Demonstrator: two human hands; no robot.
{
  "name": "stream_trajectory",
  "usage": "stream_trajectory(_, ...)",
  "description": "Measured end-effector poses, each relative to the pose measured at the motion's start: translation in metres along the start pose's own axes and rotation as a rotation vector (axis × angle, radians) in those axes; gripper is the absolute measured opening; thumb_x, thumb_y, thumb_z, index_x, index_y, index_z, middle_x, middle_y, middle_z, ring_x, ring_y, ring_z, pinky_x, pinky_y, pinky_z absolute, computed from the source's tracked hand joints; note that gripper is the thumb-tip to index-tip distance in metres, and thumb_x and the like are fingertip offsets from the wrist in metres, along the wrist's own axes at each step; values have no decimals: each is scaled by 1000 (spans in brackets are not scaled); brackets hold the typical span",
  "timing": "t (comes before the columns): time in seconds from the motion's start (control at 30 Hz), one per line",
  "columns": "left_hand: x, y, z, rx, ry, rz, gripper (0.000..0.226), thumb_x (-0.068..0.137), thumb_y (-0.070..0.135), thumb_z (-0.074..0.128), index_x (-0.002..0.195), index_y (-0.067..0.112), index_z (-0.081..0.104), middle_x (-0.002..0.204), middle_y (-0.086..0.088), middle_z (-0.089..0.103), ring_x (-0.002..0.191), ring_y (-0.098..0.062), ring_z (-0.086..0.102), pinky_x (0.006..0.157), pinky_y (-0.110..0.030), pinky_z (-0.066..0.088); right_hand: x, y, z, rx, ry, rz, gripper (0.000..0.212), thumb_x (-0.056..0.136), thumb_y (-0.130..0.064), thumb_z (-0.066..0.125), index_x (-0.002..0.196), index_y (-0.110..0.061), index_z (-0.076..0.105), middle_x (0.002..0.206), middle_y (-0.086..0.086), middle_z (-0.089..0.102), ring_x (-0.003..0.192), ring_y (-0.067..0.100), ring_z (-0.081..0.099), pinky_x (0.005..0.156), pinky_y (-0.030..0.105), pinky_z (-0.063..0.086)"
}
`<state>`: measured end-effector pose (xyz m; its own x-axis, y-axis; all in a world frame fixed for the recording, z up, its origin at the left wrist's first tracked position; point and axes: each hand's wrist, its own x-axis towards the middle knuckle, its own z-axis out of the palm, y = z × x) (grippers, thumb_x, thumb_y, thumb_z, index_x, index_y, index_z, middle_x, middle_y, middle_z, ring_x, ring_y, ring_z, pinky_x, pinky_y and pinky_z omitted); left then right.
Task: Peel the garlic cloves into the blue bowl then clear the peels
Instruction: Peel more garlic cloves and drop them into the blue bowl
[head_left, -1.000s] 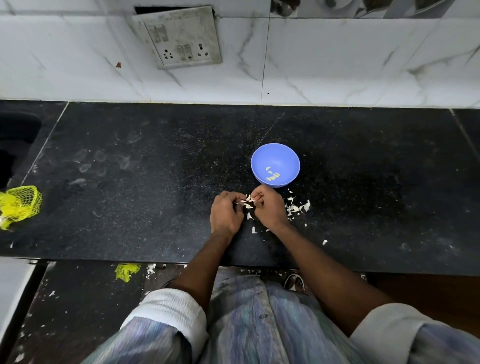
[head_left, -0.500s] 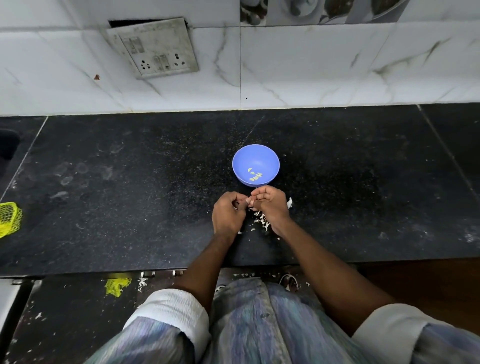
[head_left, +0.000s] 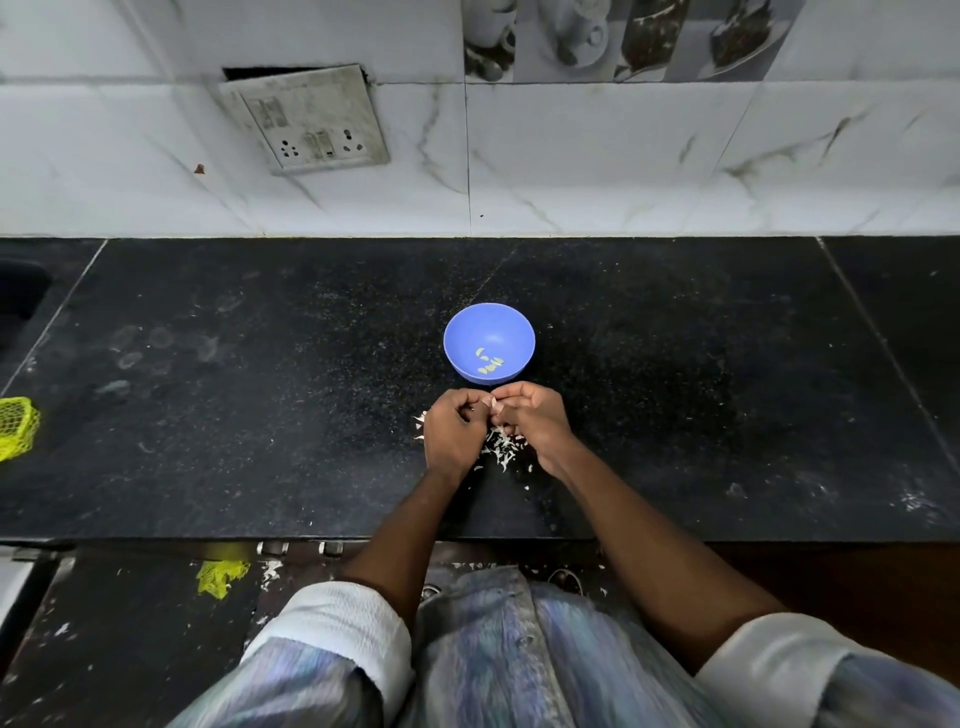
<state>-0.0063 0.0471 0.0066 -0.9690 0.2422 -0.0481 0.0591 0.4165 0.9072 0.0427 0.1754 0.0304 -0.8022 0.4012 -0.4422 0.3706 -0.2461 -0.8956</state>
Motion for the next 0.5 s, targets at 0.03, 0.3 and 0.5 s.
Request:
stream_trajectory(0.03, -1, 2, 0, -5, -5, -10, 13, 93, 12, 71, 94, 21, 80, 94, 7, 76, 85, -7, 71, 79, -29, 58, 0, -1, -1, -1, -4, -1, 22, 87, 11, 67, 107, 3, 69, 82, 11, 74, 64, 12, 65, 55, 21, 47)
stream_trajectory(0.3, -5, 14, -3, 10, 32, -34, 31, 87, 22, 43, 64, 16, 63, 62, 5, 62, 61, -12, 55, 66, -34, 44, 7, -7, -7, 6, -10, 13, 24, 87, 11, 62, 104, -1, 74, 87, 16, 76, 70, 15, 66, 60, 20, 49)
stream_trajectory(0.5, 0, 13, -1, 155, 13, -36, 31, 95, 26, 57, 70, 15, 70, 61, 6, 63, 60, -18, 59, 63, -37, 50, 11, -4, -10, -71, 2, -12, 17, 89, 3, 70, 103, -3, 77, 91, 13, 79, 71, 11, 68, 61, 19, 52)
